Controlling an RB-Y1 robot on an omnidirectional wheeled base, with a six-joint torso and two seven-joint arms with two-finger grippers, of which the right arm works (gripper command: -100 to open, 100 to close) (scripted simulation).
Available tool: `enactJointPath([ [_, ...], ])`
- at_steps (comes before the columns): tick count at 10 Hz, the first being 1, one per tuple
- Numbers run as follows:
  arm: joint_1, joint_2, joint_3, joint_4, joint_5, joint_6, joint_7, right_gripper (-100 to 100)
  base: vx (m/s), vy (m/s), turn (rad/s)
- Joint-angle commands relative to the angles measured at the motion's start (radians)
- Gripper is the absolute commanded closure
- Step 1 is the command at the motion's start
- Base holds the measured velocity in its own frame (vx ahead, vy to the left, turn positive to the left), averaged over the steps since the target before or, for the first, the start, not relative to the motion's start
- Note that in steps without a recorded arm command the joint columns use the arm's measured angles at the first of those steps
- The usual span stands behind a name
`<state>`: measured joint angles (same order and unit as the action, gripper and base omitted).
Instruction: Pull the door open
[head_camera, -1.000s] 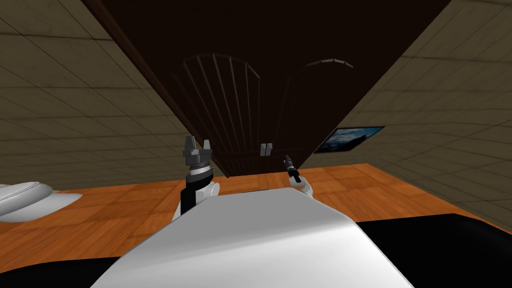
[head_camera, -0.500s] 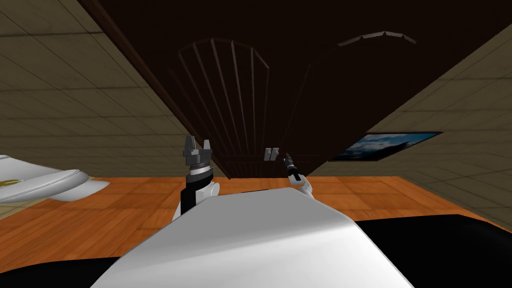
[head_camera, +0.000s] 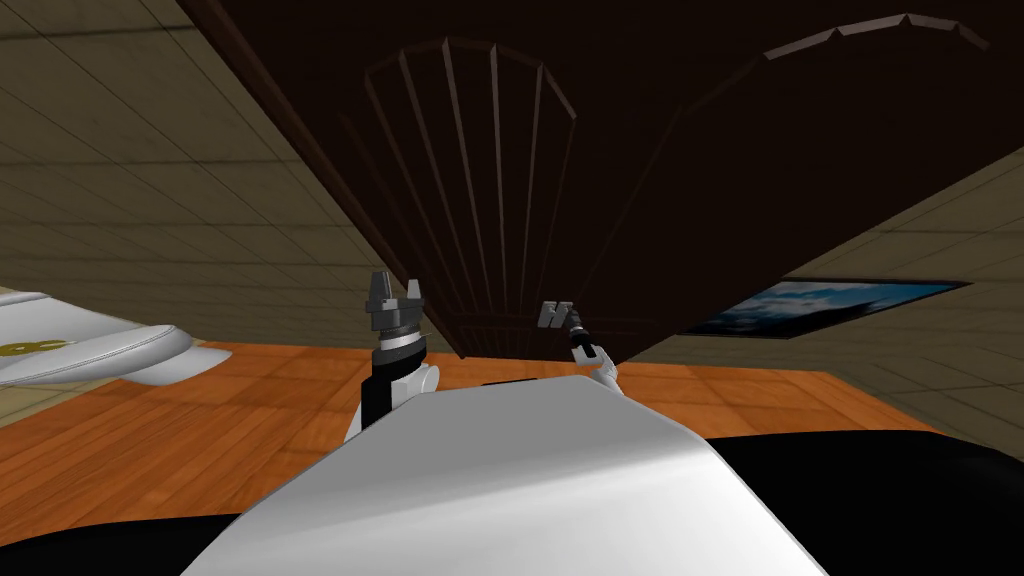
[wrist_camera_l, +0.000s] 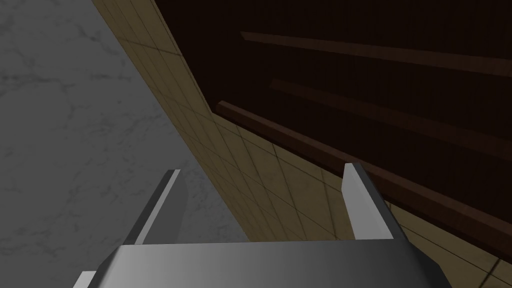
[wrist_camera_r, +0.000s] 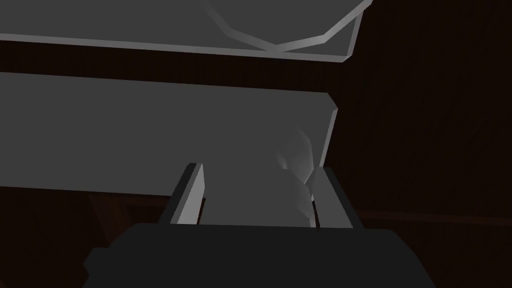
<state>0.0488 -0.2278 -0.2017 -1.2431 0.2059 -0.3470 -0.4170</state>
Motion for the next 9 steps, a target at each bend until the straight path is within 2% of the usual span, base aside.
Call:
enactJointPath([
  [1, 0.002, -0.001, -0.001, 0.002, 0.000, 0.002, 0.000, 100, -0.034, -0.015, 0.022],
  [4, 0.002, -0.001, -0.001, 0.002, 0.000, 0.002, 0.000, 100, -0.007, -0.004, 0.005],
  [5, 0.021, -0.015, -0.018, 0.009, -0.002, 0.006, -0.001, 100, -0.106, -0.085, -0.094],
  [7, 0.036, -0.029, -0.032, 0.013, -0.005, 0.008, -0.005, 100, -0.187, -0.109, -0.135],
  [8, 0.032, -0.023, -0.025, 0.014, -0.001, -0.001, -0.009, -100, -0.234, -0.049, -0.034],
  [9, 0.035, -0.024, -0.020, 0.007, 0.000, -0.001, -0.015, -100, -0.216, 0.052, 0.013],
])
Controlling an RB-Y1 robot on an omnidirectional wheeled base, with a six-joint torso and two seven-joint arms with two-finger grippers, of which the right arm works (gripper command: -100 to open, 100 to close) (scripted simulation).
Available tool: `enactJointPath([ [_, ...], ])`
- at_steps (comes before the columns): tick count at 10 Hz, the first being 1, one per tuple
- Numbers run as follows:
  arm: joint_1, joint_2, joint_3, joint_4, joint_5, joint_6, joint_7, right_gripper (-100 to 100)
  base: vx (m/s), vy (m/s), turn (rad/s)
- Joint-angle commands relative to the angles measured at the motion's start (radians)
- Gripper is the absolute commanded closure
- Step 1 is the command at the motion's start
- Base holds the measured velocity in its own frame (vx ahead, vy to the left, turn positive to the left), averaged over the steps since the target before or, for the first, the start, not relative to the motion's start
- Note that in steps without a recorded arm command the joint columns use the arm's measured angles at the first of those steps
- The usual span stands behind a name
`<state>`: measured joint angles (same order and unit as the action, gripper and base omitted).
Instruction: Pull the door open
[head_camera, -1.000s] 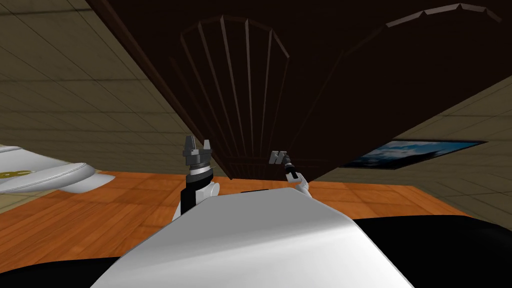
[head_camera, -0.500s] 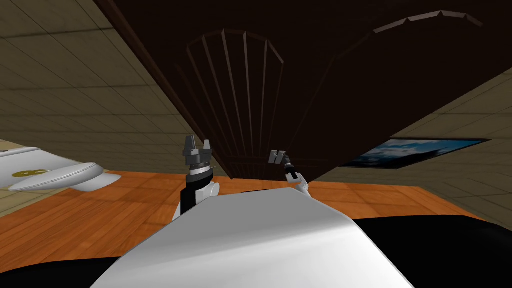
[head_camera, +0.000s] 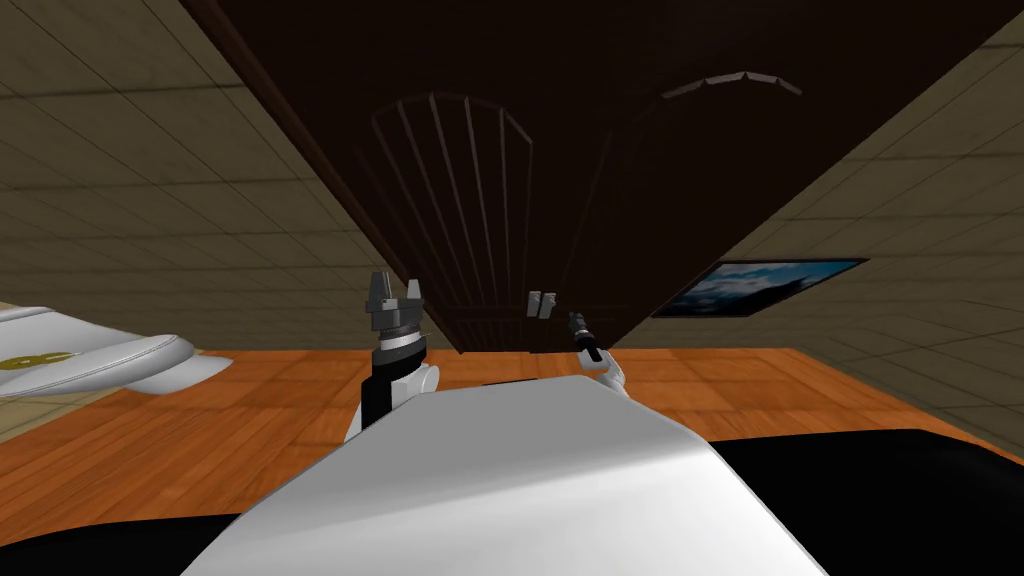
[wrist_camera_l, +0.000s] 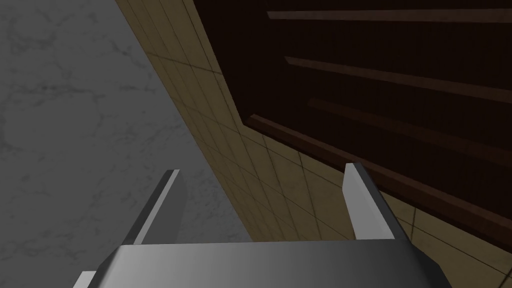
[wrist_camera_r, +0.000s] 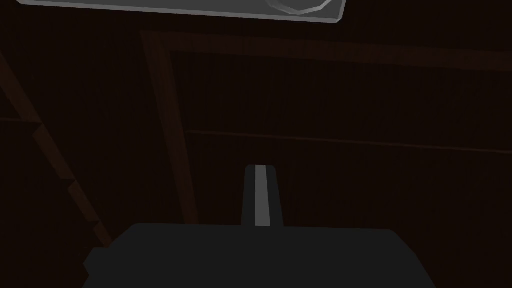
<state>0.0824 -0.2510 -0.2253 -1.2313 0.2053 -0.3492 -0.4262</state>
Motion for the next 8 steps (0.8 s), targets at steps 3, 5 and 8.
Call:
enactJointPath([
  [3, 0.007, 0.003, 0.035, -0.036, 0.010, -0.003, -0.026, -100, -0.196, 0.076, 0.052],
  [5, 0.008, 0.004, 0.040, -0.038, 0.011, -0.004, -0.028, -100, -0.128, 0.081, 0.055],
  [8, 0.035, -0.024, -0.020, -0.009, 0.001, 0.010, -0.019, -100, -0.049, -0.067, -0.169],
])
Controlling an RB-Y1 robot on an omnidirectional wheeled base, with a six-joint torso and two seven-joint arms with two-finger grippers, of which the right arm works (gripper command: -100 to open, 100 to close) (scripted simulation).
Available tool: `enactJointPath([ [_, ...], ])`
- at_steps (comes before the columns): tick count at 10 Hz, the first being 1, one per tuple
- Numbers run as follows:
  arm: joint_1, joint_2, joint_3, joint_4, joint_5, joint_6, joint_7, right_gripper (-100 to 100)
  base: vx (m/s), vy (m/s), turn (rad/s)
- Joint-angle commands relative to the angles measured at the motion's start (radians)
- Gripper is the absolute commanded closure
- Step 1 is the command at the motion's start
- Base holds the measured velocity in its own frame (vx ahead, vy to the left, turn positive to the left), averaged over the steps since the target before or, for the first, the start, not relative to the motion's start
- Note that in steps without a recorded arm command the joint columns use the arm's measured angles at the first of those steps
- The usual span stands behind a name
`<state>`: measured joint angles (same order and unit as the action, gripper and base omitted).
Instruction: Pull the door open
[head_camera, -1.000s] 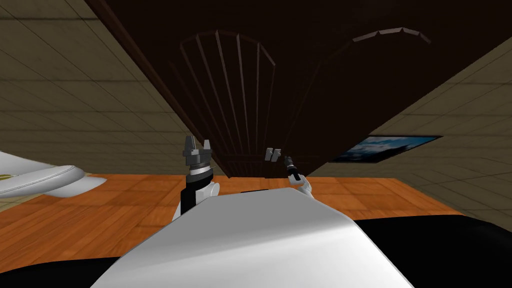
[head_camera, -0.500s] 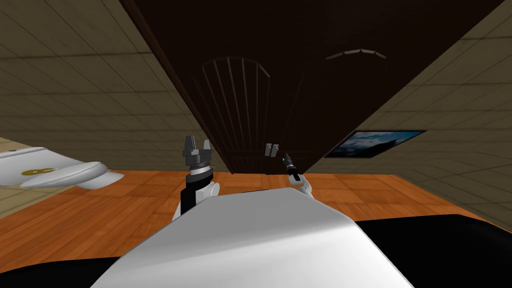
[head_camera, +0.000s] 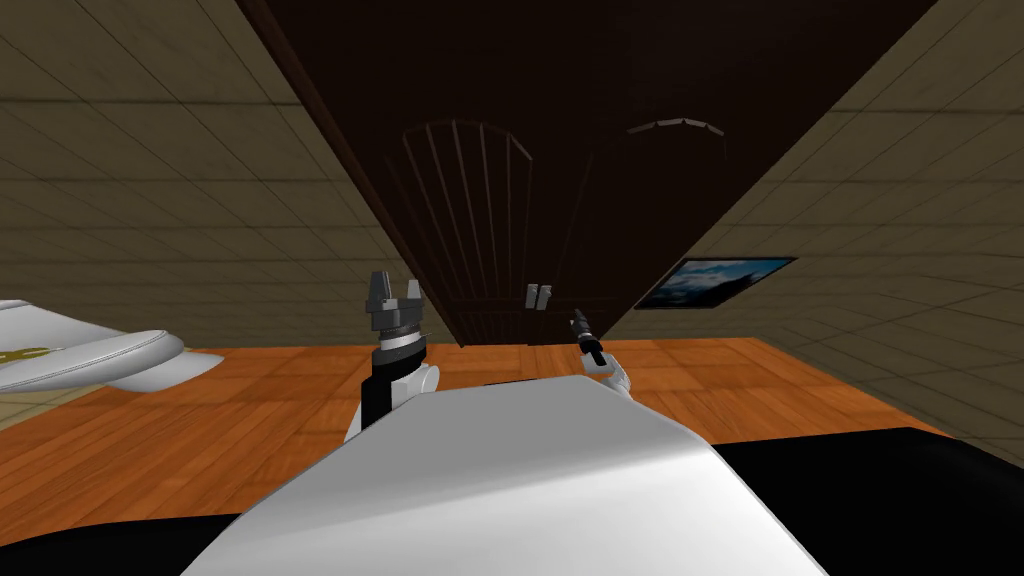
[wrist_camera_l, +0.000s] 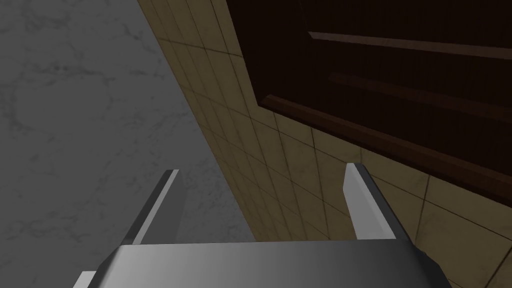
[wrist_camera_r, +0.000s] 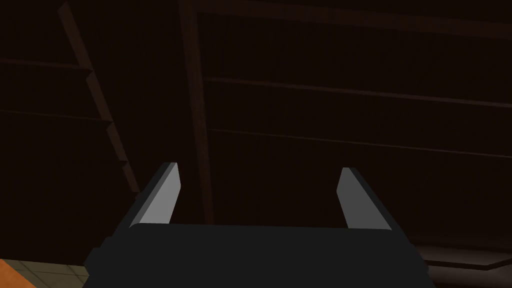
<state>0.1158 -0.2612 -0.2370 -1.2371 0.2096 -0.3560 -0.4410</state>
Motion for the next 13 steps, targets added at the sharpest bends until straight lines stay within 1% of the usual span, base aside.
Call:
enactJointPath([
  [1, 0.006, -0.021, -0.028, 0.007, -0.007, 0.021, 0.001, -100, 0.039, -0.091, -0.123],
  [2, 0.002, -0.021, -0.033, 0.011, -0.008, 0.023, 0.004, -100, 0.130, -0.075, -0.053],
  [4, -0.009, -0.015, -0.027, 0.011, -0.007, 0.022, 0.007, -100, 0.176, -0.015, 0.059],
  [6, -0.026, -0.004, -0.013, 0.007, -0.005, 0.018, 0.009, -100, 0.194, 0.035, 0.094],
  [9, -0.058, 0.020, 0.023, -0.004, 0.000, 0.010, 0.010, -100, 0.207, 0.071, 0.150],
  [10, -0.041, 0.016, 0.018, -0.020, -0.001, 0.018, 0.008, -100, 0.101, 0.052, 0.013],
  [11, -0.041, 0.016, 0.018, -0.020, -0.001, 0.018, 0.008, 100, -0.014, -0.008, -0.012],
  [13, -0.041, 0.016, 0.018, -0.020, -0.001, 0.018, 0.008, 100, -0.031, -0.022, 0.001],
])
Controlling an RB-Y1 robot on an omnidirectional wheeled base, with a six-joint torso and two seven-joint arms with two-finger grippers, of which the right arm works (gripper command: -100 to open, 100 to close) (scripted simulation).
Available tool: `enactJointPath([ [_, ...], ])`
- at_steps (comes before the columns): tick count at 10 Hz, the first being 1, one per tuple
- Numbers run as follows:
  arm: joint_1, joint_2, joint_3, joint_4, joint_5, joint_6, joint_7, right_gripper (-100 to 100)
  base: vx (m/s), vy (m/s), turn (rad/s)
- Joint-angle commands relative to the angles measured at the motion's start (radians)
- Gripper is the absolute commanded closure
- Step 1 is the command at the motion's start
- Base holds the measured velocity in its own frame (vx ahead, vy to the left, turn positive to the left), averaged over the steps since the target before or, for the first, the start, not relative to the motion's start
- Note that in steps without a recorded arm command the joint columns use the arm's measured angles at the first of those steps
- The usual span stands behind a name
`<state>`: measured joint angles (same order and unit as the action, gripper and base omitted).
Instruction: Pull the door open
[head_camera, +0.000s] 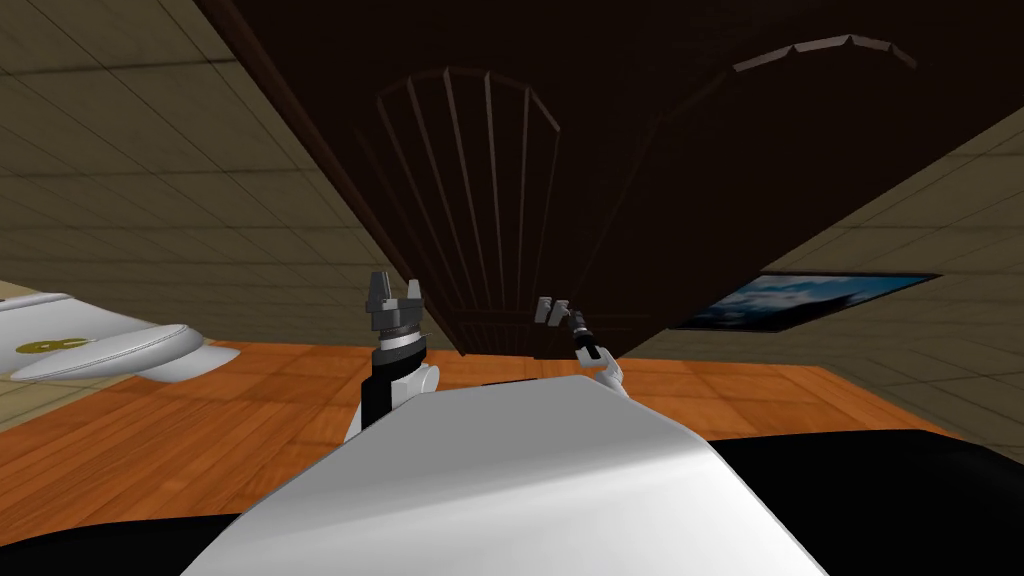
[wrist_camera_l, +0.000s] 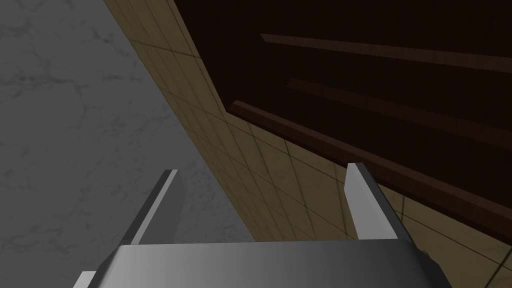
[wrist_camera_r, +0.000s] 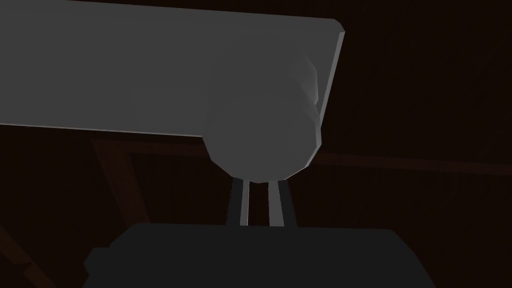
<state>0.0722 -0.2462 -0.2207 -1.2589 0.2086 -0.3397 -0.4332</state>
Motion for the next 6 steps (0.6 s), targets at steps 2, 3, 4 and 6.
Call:
enactJointPath([
  [2, 0.003, 0.001, 0.001, 0.002, 0.000, 0.001, 0.000, 100, -0.020, -0.006, -0.003],
  [3, 0.003, 0.001, 0.001, 0.002, 0.000, 0.001, 0.000, 100, 0.000, 0.000, 0.000],
  [4, 0.018, -0.009, -0.012, 0.005, -0.001, 0.004, -0.002, -100, -0.111, -0.055, -0.130],
  [6, 0.027, -0.014, -0.014, 0.003, -0.001, 0.003, -0.007, -100, -0.184, -0.071, -0.073],
])
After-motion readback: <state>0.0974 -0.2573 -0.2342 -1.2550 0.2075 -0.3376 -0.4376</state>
